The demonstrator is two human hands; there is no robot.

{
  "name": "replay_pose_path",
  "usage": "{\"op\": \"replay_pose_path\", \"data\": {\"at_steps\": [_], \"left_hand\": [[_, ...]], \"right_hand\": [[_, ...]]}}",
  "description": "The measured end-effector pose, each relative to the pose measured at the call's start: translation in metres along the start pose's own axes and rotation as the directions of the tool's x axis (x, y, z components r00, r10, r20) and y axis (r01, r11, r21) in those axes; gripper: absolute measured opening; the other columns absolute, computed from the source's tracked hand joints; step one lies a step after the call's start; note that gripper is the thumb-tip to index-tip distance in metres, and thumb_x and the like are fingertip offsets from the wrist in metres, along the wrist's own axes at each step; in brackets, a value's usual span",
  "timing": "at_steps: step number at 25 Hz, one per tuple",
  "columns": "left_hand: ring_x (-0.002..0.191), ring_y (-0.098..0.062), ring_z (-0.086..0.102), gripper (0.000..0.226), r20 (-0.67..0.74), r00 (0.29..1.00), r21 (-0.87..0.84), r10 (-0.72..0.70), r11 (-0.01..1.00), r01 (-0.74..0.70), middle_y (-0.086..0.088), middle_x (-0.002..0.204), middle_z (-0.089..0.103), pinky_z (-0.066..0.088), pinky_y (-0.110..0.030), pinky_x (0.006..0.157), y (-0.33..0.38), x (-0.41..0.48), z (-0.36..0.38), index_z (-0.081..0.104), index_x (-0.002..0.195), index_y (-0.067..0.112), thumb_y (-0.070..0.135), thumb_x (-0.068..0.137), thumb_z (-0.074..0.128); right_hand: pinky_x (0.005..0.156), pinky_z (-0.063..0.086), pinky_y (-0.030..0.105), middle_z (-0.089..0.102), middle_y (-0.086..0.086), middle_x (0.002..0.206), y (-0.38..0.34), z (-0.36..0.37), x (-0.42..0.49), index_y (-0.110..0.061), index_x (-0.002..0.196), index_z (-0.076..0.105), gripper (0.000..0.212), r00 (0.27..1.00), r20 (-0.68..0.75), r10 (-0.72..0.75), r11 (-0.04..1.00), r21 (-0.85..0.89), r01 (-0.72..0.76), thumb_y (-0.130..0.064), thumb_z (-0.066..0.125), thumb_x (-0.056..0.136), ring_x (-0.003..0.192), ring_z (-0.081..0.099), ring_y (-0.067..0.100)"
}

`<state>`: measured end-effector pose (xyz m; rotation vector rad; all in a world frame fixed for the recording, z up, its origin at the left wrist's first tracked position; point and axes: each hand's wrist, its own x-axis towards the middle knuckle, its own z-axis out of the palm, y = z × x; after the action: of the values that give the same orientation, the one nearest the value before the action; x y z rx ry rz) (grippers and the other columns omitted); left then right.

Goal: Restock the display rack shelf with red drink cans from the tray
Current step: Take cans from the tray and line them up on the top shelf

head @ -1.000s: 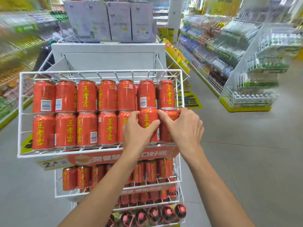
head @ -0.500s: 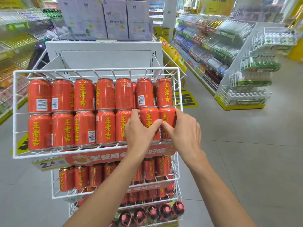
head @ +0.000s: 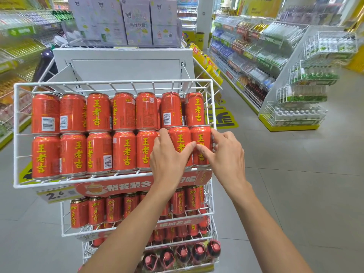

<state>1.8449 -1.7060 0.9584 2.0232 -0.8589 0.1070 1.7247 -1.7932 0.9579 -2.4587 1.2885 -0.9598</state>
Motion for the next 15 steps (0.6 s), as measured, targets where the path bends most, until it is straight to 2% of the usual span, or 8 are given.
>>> {"op": "replay_pose_path", "data": {"at_steps": [4,8,15], "left_hand": [[0.092,-0.032,0.065,0.068,-0.030,0.999,0.091,0.041,0.995,-0.038,-0.006,0.101,0.062,0.053,-0.041,0.074,0.0025,0.0002,0.0020,0.048,0.115,0.013,0.064,0.079,0.074],[0.095,-0.032,0.065,0.067,-0.037,0.999,0.067,0.015,0.998,-0.012,-0.005,0.103,0.062,0.050,-0.040,0.075,0.0014,-0.0010,0.0026,0.048,0.113,0.014,0.064,0.077,0.075],[0.111,-0.029,0.063,0.081,0.059,0.995,0.010,-0.076,0.997,0.075,-0.003,0.120,0.063,0.052,-0.043,0.092,0.0019,-0.0032,-0.0033,0.045,0.129,0.021,0.074,0.073,0.072]], "right_hand": [[0.074,0.052,0.035,0.054,0.000,0.096,0.0050,0.0015,0.0012,-0.030,0.122,0.067,0.042,1.000,-0.005,-0.007,0.999,0.049,0.007,-0.056,0.072,0.091,0.086,0.064,0.023],[0.075,0.055,0.037,0.053,0.000,0.099,0.0057,0.0050,-0.0003,-0.030,0.128,0.064,0.047,1.000,-0.010,0.015,0.998,0.064,-0.015,-0.057,0.071,0.091,0.086,0.065,0.024],[0.074,0.051,0.036,0.054,0.001,0.102,-0.0018,0.0039,0.0000,-0.025,0.123,0.064,0.042,0.999,0.005,0.054,0.995,0.085,-0.055,-0.051,0.072,0.091,0.089,0.065,0.026]]}}
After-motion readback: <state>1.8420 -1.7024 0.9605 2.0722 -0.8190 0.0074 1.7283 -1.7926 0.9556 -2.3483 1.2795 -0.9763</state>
